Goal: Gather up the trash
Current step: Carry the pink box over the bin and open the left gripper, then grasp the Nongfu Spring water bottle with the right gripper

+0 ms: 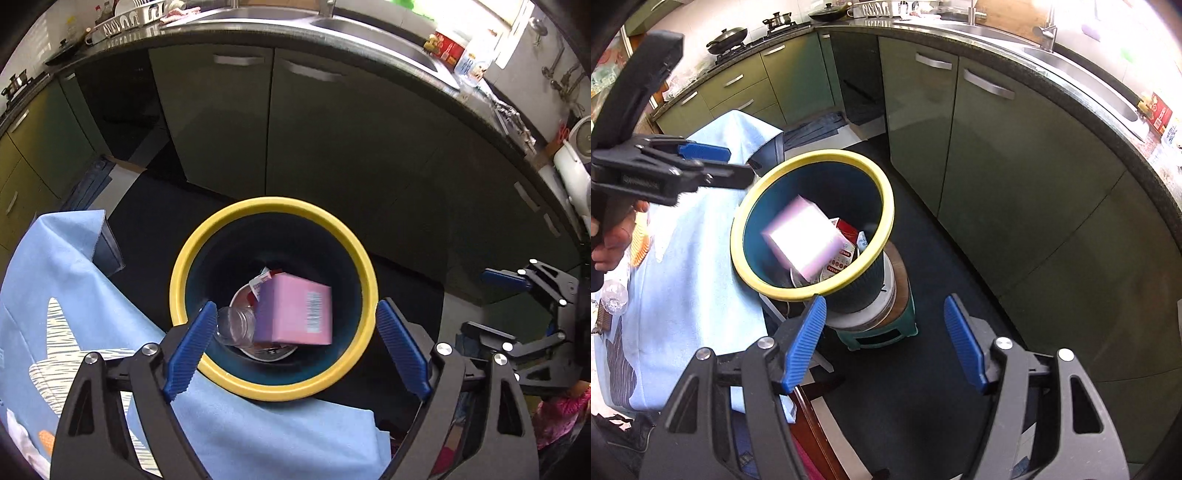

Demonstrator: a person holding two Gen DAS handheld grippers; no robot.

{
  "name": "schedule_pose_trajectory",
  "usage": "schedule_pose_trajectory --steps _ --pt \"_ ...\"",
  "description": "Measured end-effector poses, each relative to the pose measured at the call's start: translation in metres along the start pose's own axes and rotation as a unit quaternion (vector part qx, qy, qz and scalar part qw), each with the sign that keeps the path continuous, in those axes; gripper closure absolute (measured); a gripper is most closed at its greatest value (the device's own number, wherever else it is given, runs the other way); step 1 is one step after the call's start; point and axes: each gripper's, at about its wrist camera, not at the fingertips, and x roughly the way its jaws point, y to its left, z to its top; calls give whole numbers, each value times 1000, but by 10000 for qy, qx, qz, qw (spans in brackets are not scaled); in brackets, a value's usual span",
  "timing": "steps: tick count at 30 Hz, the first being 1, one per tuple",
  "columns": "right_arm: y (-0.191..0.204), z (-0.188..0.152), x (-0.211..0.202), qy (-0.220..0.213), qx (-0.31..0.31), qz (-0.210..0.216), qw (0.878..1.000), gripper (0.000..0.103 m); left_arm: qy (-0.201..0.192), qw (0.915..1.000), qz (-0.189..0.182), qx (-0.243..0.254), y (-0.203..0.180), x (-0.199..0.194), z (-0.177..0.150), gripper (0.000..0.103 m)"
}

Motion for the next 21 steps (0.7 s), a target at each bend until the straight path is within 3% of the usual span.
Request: schedule_pose_trajectory --steps 5,12,16,21 --pt "11 1 3 32 -96 46 9999 39 -526 9986 -34 6 2 -59 -27 14" --pt "38 6 11 127 -364 165 9991 39 -1073 9930 235 -425 28 -144 -111 11" --pt "59 8 17 147 -543 301 9980 39 -1252 9865 473 -945 50 -176 -170 10" --pt "95 10 29 292 -885 476 9945 39 -1486 9682 964 -1764 88 -210 -254 10"
